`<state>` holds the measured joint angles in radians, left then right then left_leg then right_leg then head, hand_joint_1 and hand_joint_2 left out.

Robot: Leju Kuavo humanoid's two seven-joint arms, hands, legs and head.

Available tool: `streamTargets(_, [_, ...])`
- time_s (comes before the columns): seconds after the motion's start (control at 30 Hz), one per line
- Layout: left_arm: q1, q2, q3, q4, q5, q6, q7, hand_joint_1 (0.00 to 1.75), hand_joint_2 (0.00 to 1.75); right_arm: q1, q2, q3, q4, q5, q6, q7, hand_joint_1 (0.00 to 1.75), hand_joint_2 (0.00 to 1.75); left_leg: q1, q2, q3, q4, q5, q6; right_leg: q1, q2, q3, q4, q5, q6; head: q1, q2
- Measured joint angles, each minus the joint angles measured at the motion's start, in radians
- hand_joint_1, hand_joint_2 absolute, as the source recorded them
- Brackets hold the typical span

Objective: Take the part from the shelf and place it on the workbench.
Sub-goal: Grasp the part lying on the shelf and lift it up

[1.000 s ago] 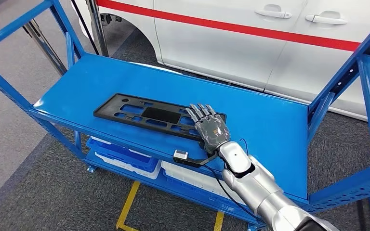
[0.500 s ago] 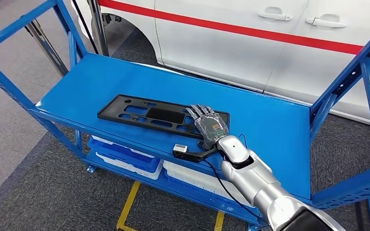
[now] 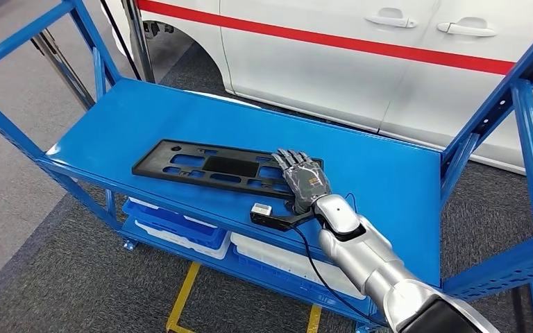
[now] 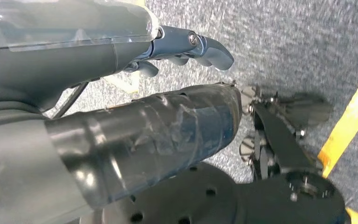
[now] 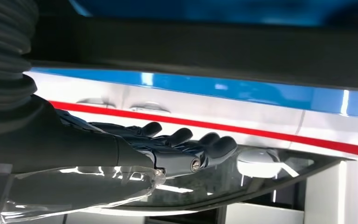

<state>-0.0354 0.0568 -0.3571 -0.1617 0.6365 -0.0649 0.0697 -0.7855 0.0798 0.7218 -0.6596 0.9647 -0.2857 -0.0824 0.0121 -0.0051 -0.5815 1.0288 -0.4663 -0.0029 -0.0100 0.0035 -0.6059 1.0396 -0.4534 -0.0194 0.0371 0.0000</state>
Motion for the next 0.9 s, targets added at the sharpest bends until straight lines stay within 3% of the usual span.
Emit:
streamTargets(0.07, [0.0,0.0,0.0,0.0,0.001,-0.001,-0.005,0.0,0.0,-0.001,0.006,0.0,0.005,0.001,0.0,0.001,1.75,1.75,0.002,0.0,-0.032,0.074,-0.047,-0.01,-0.004,-0.002,0.003,-0.006,0.004,-0.01,-0.001,0.0])
streamTargets(0.13, [0.0,0.0,0.0,0.0,0.004,-0.004,-0.01,0.0,0.0,-0.001,0.01,0.0,0.011,0.001,0.0,0.001,1.75,1.75,0.003,0.001,-0.092,0.207,-0.108,-0.018,-0.002,-0.003,0.001,-0.006,0.004,-0.014,-0.001,0.0])
streamTargets(0.17, [0.001,0.0,0.0,0.0,0.006,-0.006,-0.013,0.0,0.0,0.0,0.011,0.0,0.015,0.0,0.0,0.001,1.75,1.75,0.004,0.001,-0.116,0.257,-0.123,-0.02,-0.002,-0.004,0.001,-0.006,0.004,-0.014,-0.001,0.0])
streamTargets(0.2, [0.001,0.0,0.0,0.0,0.009,-0.009,-0.016,0.0,0.0,0.001,0.011,0.0,0.019,-0.001,0.001,0.0,1.75,1.75,0.004,0.001,-0.122,0.267,-0.115,-0.02,-0.001,-0.004,0.001,-0.006,0.004,-0.014,-0.001,0.0])
streamTargets(0.23, [0.002,0.0,0.0,0.0,0.011,-0.013,-0.019,0.0,0.0,0.0,0.011,0.0,0.022,-0.001,0.001,-0.001,1.75,1.75,0.004,0.001,-0.109,0.237,-0.088,-0.018,-0.001,-0.003,0.002,-0.005,0.003,-0.014,-0.001,0.0])
streamTargets(0.3, [0.003,0.0,0.0,0.0,0.017,-0.017,-0.026,0.0,0.0,-0.001,0.012,0.0,0.026,-0.004,0.003,-0.003,1.75,1.75,0.003,0.001,-0.046,0.103,-0.018,-0.01,0.0,-0.002,0.004,-0.005,0.002,-0.012,-0.001,0.0])
streamTargets(0.37, [0.004,0.001,0.001,0.0,0.022,-0.021,-0.035,0.0,0.87,-0.005,0.013,0.0,0.028,-0.009,0.006,-0.005,1.75,1.75,-0.002,0.0,-0.002,0.003,0.013,-0.001,0.002,0.0,0.001,-0.003,0.003,-0.004,-0.001,0.0])
streamTargets(0.43, [0.003,0.001,0.004,0.0,0.026,-0.026,-0.043,0.0,1.75,-0.012,0.013,0.0,0.03,-0.013,0.009,-0.008,1.75,1.75,-0.006,0.0,0.004,-0.015,0.012,0.007,0.004,0.001,-0.001,-0.004,0.006,0.007,-0.001,0.0])
streamTargets(0.5, [0.002,0.0,0.007,0.0,0.034,-0.032,-0.049,0.0,1.75,-0.018,0.013,0.0,0.031,-0.017,0.011,-0.012,1.75,1.75,-0.001,0.002,0.009,-0.023,0.018,0.02,0.005,0.001,-0.002,0.002,-0.002,0.017,0.0,0.0])
streamTargets(0.53, [0.002,0.0,0.009,0.0,0.038,-0.035,-0.052,0.0,1.75,-0.02,0.013,0.0,0.032,-0.019,0.012,-0.013,1.75,1.75,0.002,0.005,0.012,-0.029,0.021,0.026,0.005,0.001,-0.011,0.024,-0.018,0.021,0.0,0.0])
streamTargets(0.63, [0.002,-0.001,0.013,0.0,0.049,-0.041,-0.059,0.0,1.75,-0.022,0.012,0.0,0.037,-0.024,0.018,-0.017,1.75,1.75,0.004,0.009,0.013,-0.034,0.025,0.037,0.004,0.001,-0.088,0.194,-0.108,0.028,0.0,0.0])
streamTargets(0.67, [0.002,-0.001,0.016,0.0,0.053,-0.042,-0.06,0.0,1.75,-0.022,0.012,0.0,0.039,-0.026,0.02,-0.018,1.75,1.75,0.003,0.009,0.013,-0.033,0.025,0.037,0.003,0.001,-0.112,0.246,-0.124,0.03,0.001,0.0])
streamTargets(0.7, [0.003,-0.001,0.018,0.0,0.058,-0.043,-0.061,0.0,1.75,-0.022,0.011,0.0,0.041,-0.028,0.022,-0.019,1.75,1.75,0.003,0.009,0.014,-0.032,0.024,0.037,0.001,0.0,-0.121,0.267,-0.123,0.032,0.0,0.0])
streamTargets(0.73, [0.003,-0.001,0.021,0.0,0.063,-0.043,-0.061,0.0,1.75,-0.022,0.011,0.0,0.042,-0.029,0.024,-0.021,1.75,1.75,0.003,0.008,0.015,-0.031,0.023,0.037,0.0,0.0,-0.112,0.25,-0.103,0.032,0.001,0.0])
streamTargets(0.83, [0.002,-0.004,0.032,0.0,0.073,-0.043,-0.06,0.0,1.75,-0.026,0.012,0.0,0.044,-0.032,0.025,-0.025,1.75,1.75,0.002,0.006,0.015,-0.021,0.016,0.028,-0.001,-0.001,-0.02,0.064,-0.016,0.024,0.0,0.0])
streamTargets(0.9, [0.001,-0.005,0.036,0.0,0.074,-0.043,-0.06,0.0,1.75,-0.029,0.013,0.0,0.044,-0.035,0.025,-0.03,1.75,1.75,-0.001,0.005,0.012,-0.015,0.013,0.017,0.002,-0.001,0.009,0.002,-0.005,0.017,0.0,0.0])
